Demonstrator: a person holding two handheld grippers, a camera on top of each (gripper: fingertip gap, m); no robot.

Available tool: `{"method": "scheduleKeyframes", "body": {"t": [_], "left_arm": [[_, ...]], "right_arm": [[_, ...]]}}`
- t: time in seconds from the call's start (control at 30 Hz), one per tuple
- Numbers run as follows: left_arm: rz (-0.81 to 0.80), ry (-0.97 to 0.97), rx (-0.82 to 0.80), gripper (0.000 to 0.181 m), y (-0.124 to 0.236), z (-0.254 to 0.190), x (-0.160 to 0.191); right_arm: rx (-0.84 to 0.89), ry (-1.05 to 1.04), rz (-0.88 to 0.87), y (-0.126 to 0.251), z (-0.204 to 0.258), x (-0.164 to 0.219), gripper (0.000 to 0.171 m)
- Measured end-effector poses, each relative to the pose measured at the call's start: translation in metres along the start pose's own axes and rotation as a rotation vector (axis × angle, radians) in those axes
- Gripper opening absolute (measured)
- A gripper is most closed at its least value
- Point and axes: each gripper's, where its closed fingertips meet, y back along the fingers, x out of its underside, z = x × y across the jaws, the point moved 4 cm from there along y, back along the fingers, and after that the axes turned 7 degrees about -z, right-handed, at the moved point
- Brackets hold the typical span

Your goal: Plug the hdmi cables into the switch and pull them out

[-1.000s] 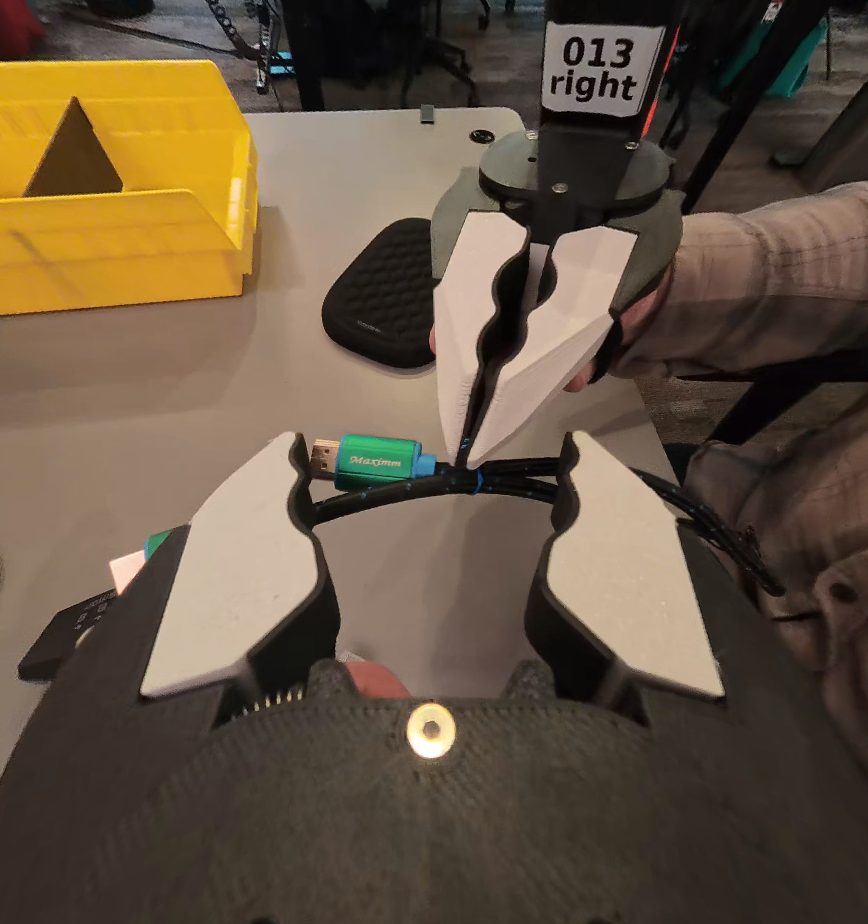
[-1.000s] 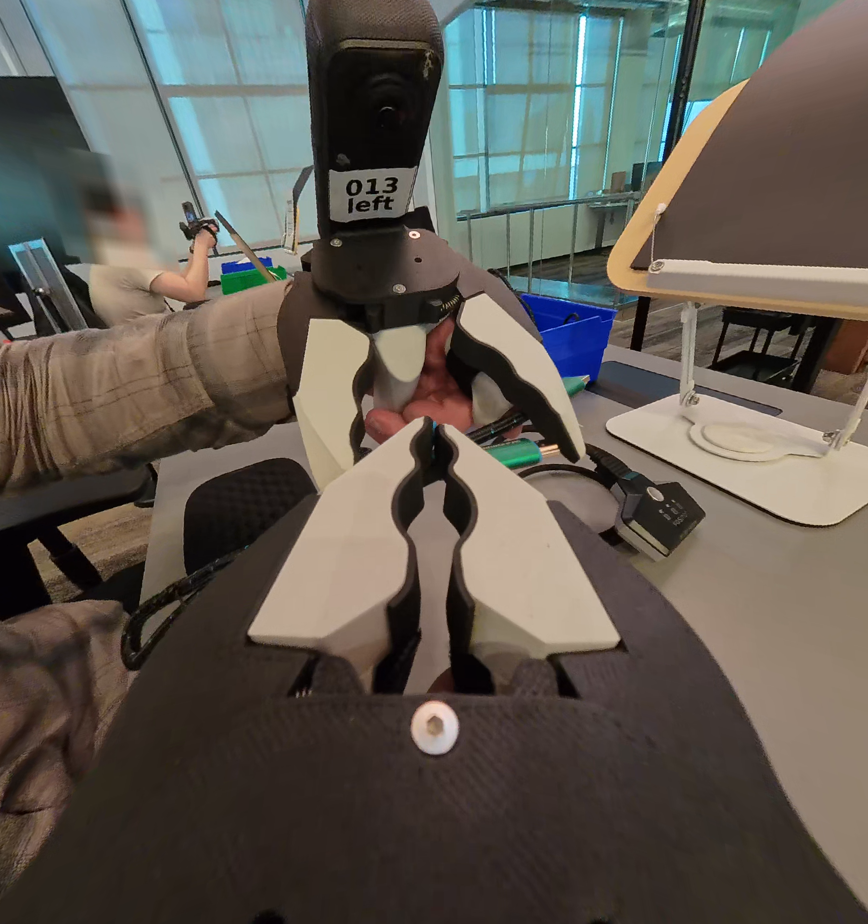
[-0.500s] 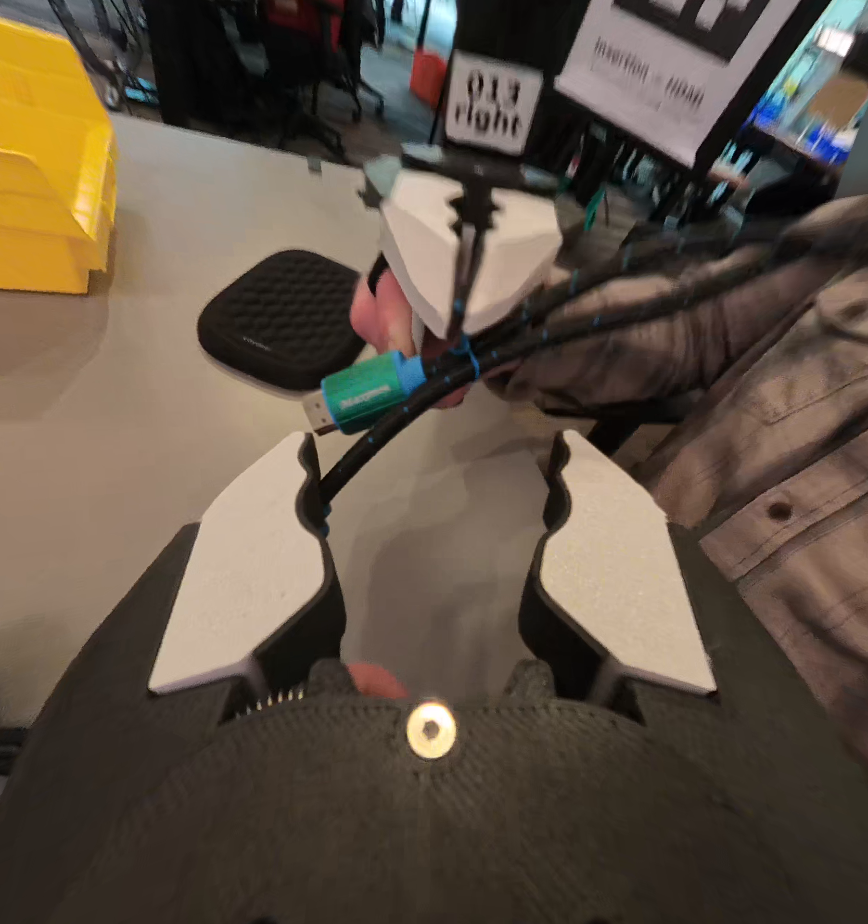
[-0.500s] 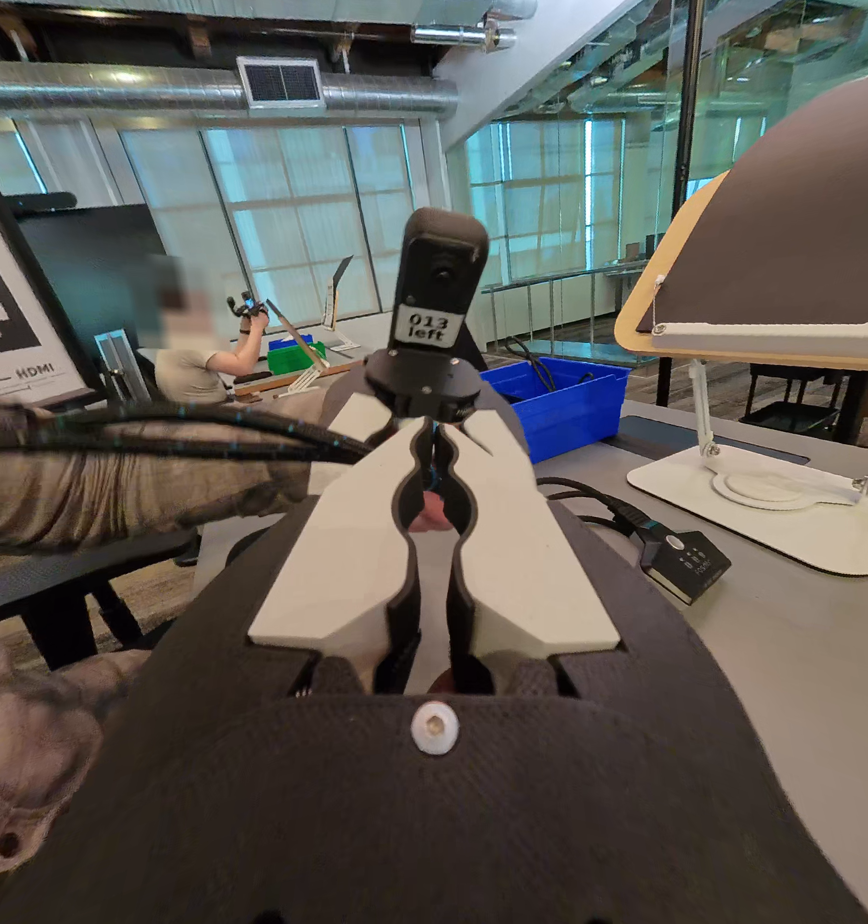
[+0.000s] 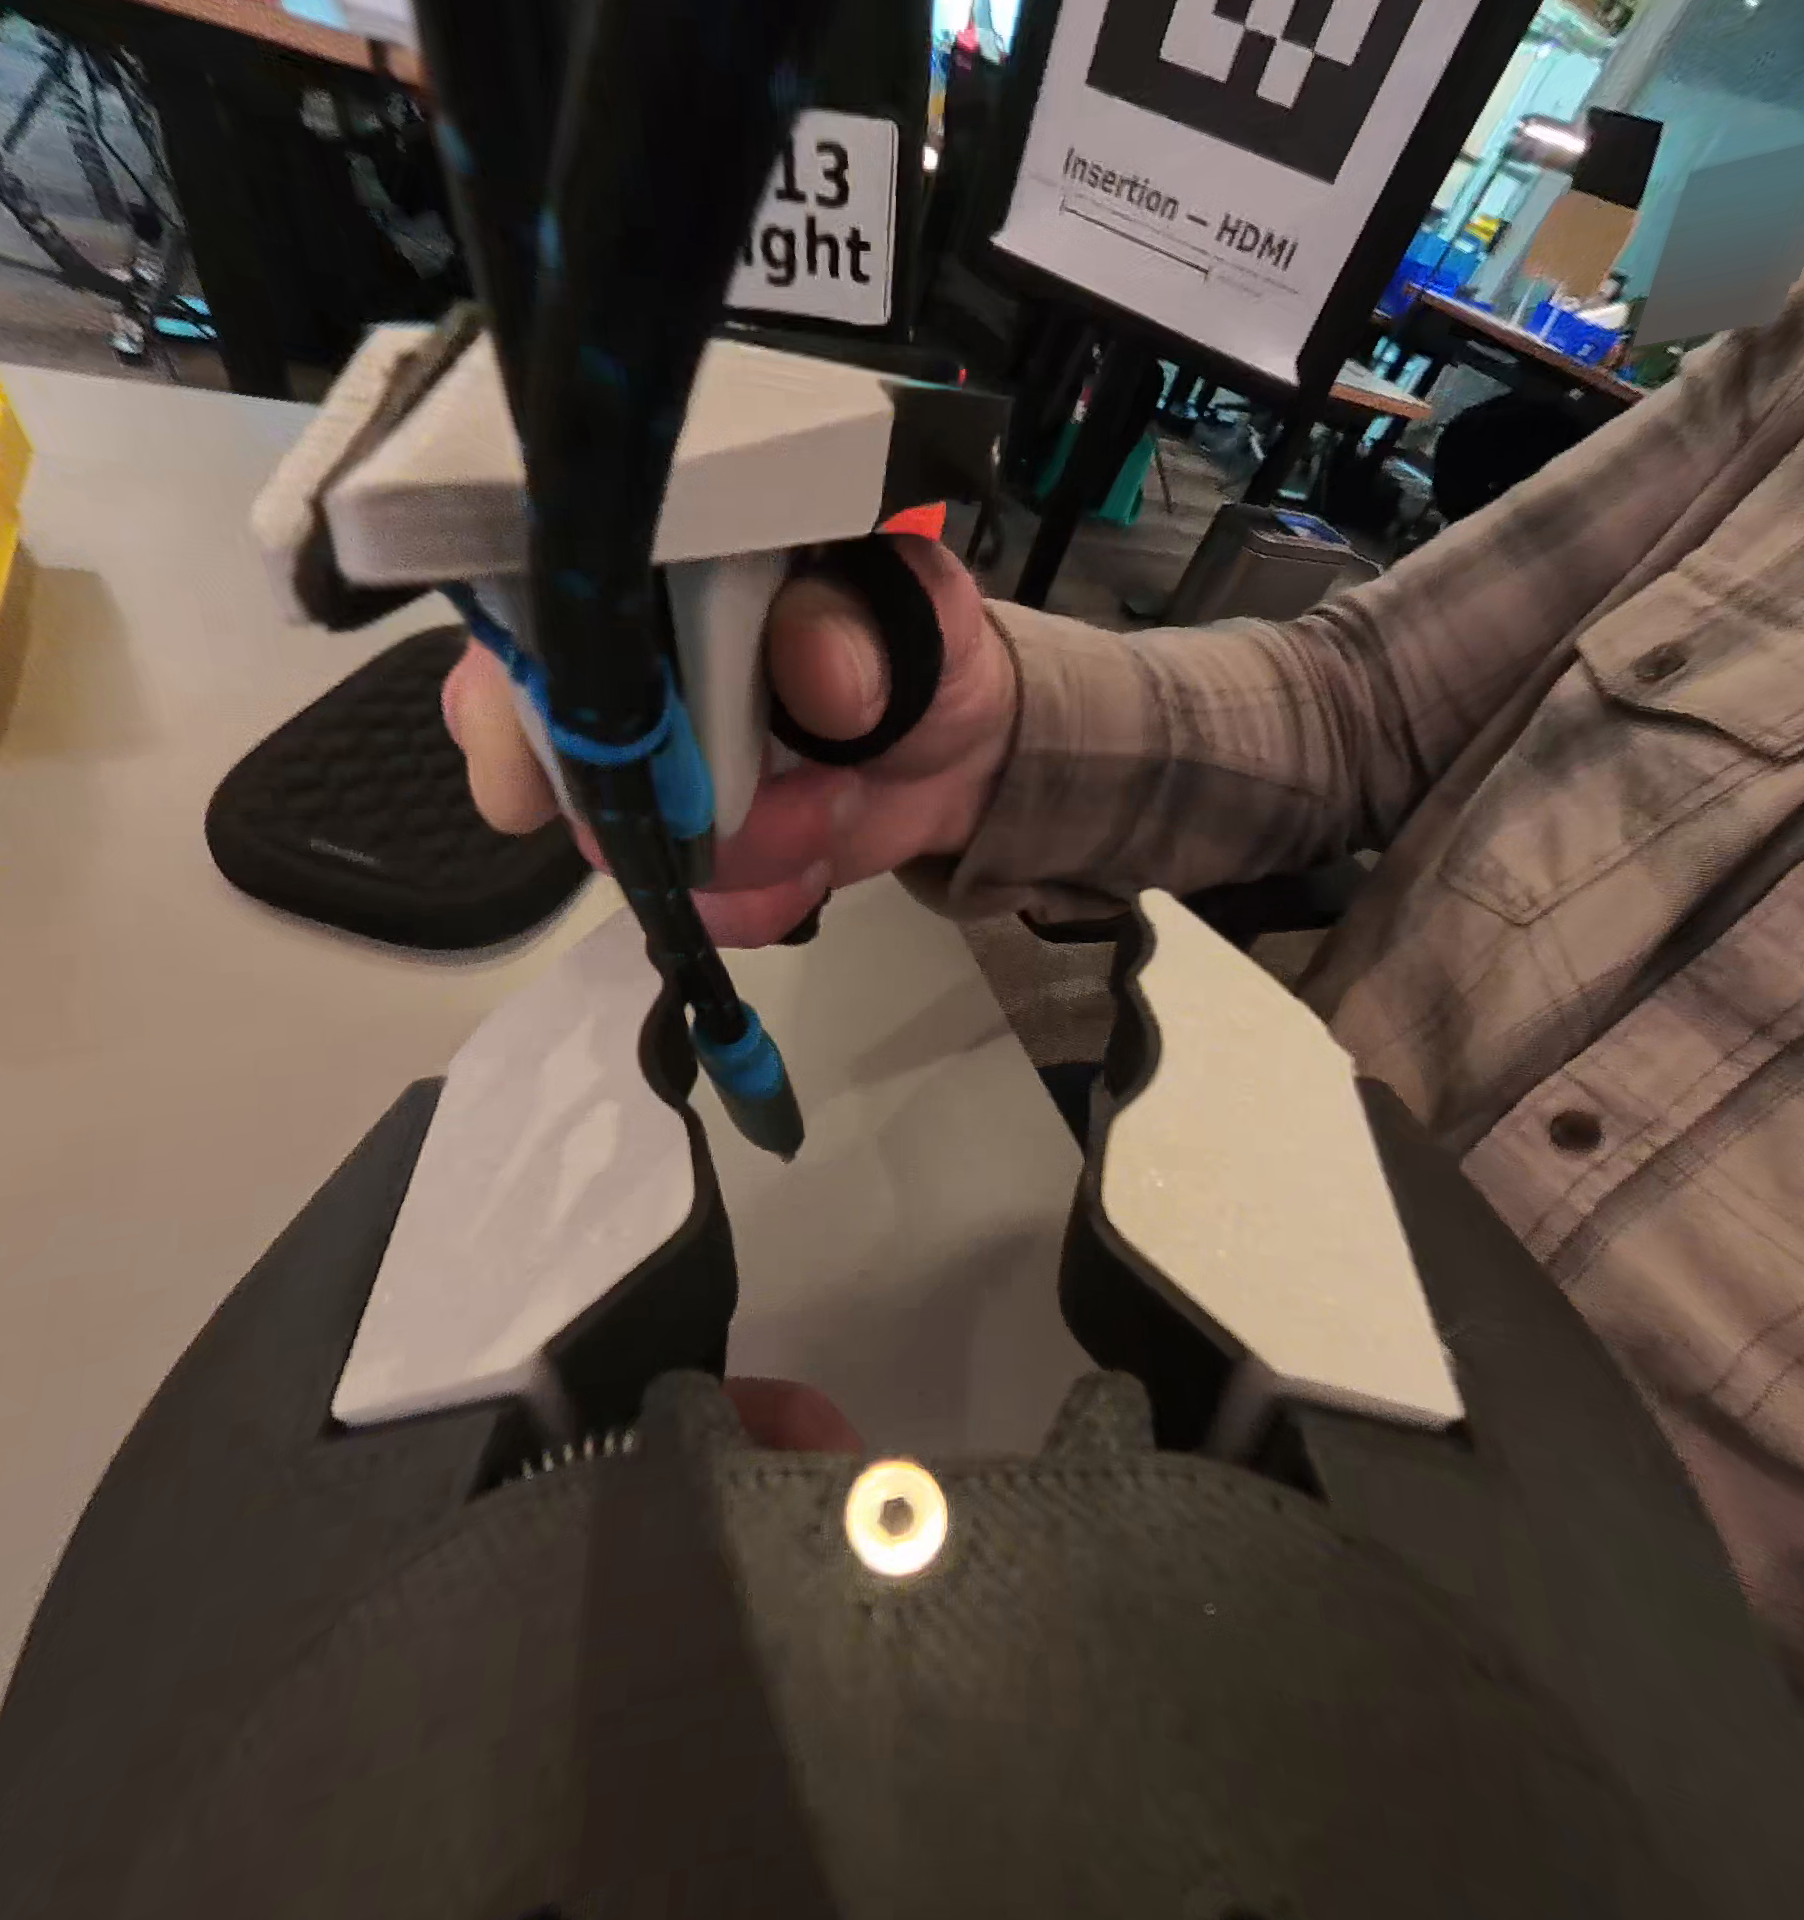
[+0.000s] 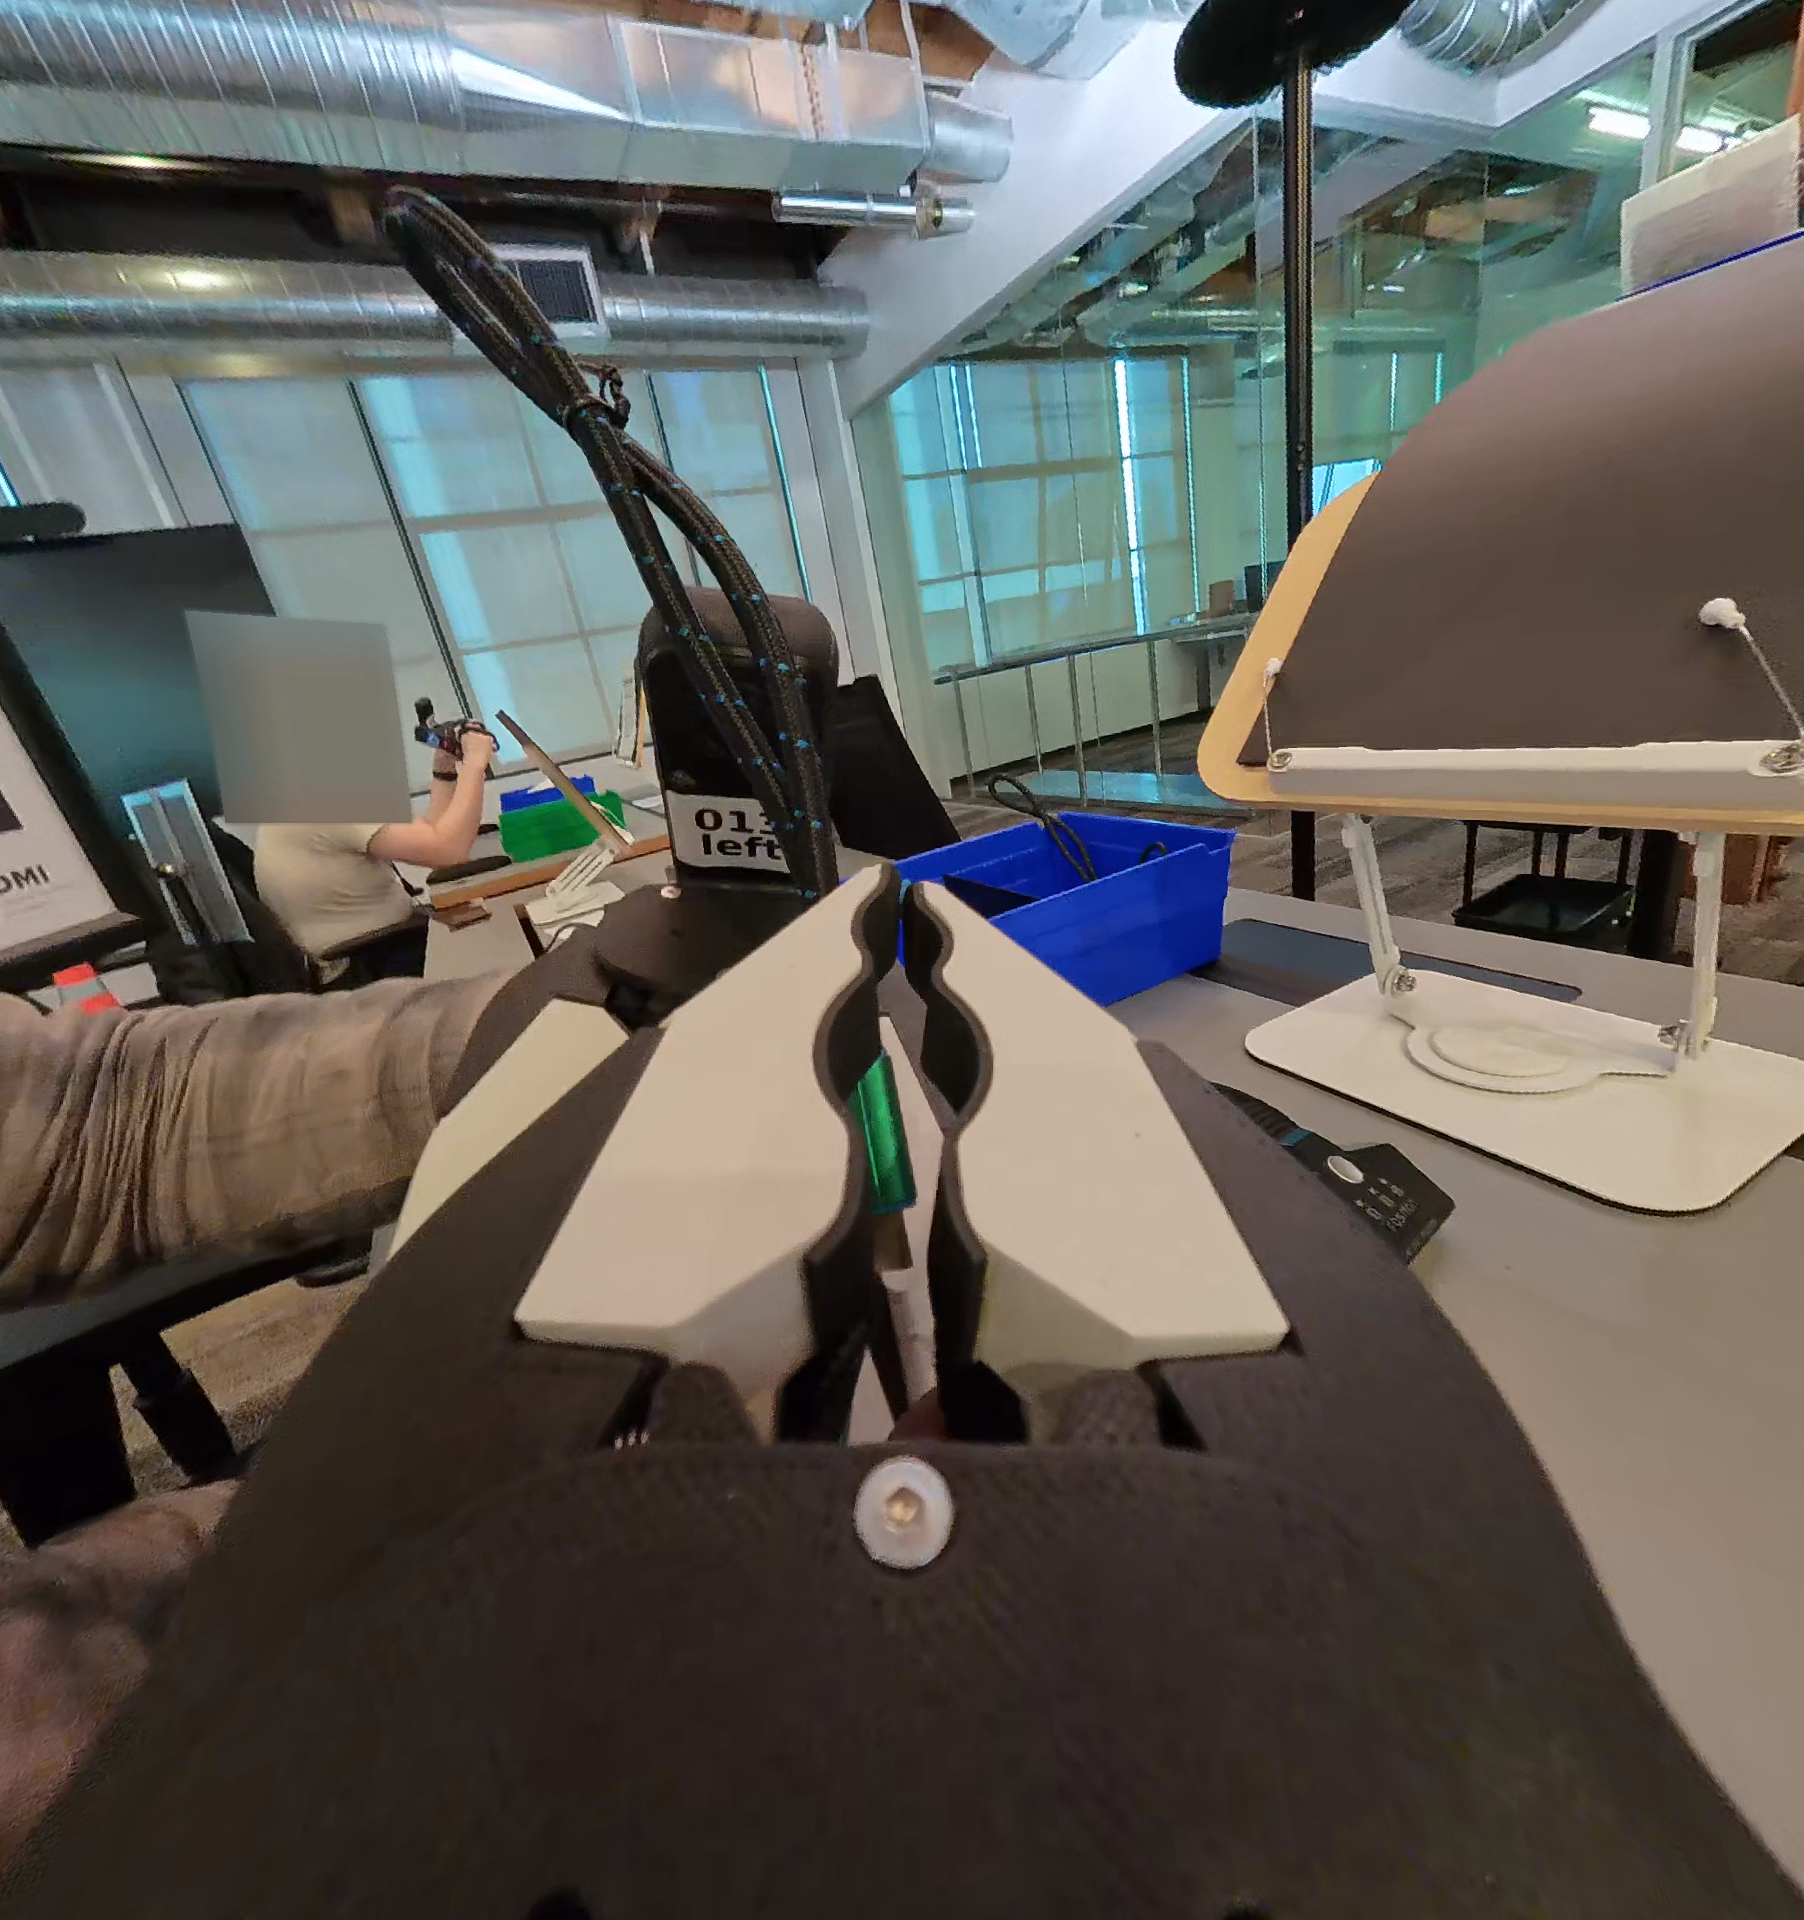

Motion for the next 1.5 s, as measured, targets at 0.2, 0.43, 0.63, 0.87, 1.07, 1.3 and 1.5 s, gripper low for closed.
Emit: {"method": "scheduleKeyframes", "body": {"t": [0.2, 0.43, 0.63, 0.87, 1.07, 1.3, 1.5], "left_arm": [[-0.134, 0.024, -0.021, 0.074, 0.003, 0.011, -0.006], [-0.146, 0.034, 0.046, 0.07, -0.007, 0.004, -0.005], [-0.148, -0.04, 0.001, 0.061, -0.008, 0.003, -0.003], [-0.017, -0.064, 0.063, 0.015, 0.001, -0.003, 0.009], [-0.122, 0.046, 0.273, 0.018, -0.002, -0.027, -0.007], [-0.295, 0.015, 0.226, 0.067, -0.014, -0.044, -0.031], [-0.319, -0.129, 0.079, 0.065, -0.007, -0.045, -0.051]], "right_arm": [[0.005, -0.09, -0.082, 0.005, -0.007, -0.008, 0.0], [0.005, -0.115, -0.078, 0.006, -0.01, -0.005, 0.0], [-0.008, -0.13, -0.04, 0.007, -0.011, -0.007, 0.0], [-0.089, -0.141, 0.118, 0.007, -0.003, 0.003, 0.0], [-0.123, 0.028, 0.14, 0.008, 0.005, 0.002, 0.0], [0.034, 0.217, 0.185, 0.01, -0.013, 0.012, 0.0], [0.034, 0.245, 0.229, 0.01, -0.013, 0.019, 0.0]]}}
